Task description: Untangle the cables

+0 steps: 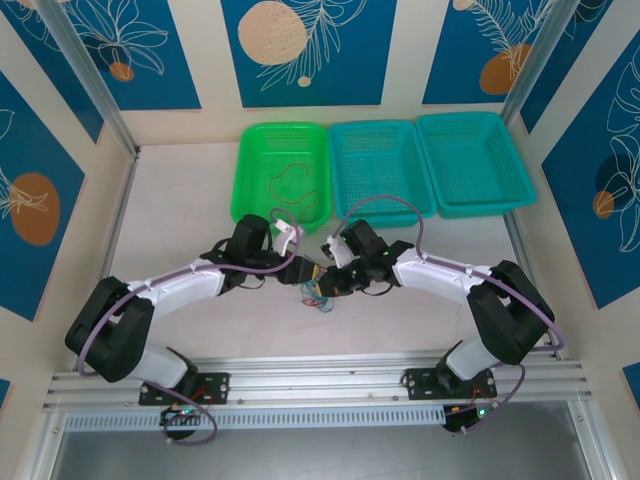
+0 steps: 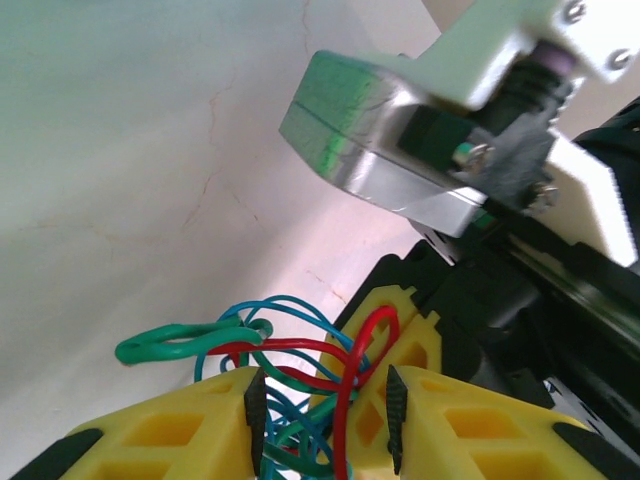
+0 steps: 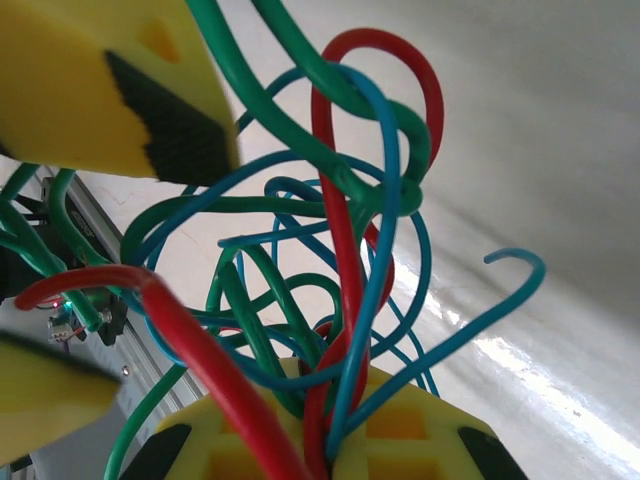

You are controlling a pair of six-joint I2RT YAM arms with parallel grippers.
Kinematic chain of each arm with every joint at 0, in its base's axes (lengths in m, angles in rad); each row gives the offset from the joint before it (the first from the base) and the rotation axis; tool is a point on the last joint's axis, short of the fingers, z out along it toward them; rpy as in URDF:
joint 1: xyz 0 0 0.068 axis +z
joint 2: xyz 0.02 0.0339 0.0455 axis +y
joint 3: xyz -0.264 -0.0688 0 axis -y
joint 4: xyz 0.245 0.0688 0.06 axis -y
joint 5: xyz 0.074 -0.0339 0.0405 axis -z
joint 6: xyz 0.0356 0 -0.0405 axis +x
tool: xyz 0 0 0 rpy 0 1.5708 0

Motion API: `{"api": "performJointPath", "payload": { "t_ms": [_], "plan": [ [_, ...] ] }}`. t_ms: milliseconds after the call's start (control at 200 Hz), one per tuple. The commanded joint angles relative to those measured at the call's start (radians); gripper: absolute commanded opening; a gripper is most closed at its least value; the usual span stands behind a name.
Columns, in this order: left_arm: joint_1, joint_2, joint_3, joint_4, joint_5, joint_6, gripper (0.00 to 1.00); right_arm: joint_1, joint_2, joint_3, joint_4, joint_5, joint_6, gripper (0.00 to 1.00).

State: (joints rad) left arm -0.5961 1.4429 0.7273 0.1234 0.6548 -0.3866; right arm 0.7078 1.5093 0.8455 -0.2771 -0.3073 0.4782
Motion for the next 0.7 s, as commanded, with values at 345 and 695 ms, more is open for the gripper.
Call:
{"api": "performJointPath", "payload": {
  "t_ms": [345, 695],
  "plan": [
    [-0.004, 0.0, 0.006, 0.084, 0.032, -0.02, 0.0, 0.009, 0.004, 0.007, 0.015, -0.025, 0.028, 0.07],
    [0.0, -0.177, -0.02, 0.024, -0.155, -0.01, 0.0, -0.086, -0.028, -0.16, -0.021, 0.162, 0.183, 0.12]
  ]
}}
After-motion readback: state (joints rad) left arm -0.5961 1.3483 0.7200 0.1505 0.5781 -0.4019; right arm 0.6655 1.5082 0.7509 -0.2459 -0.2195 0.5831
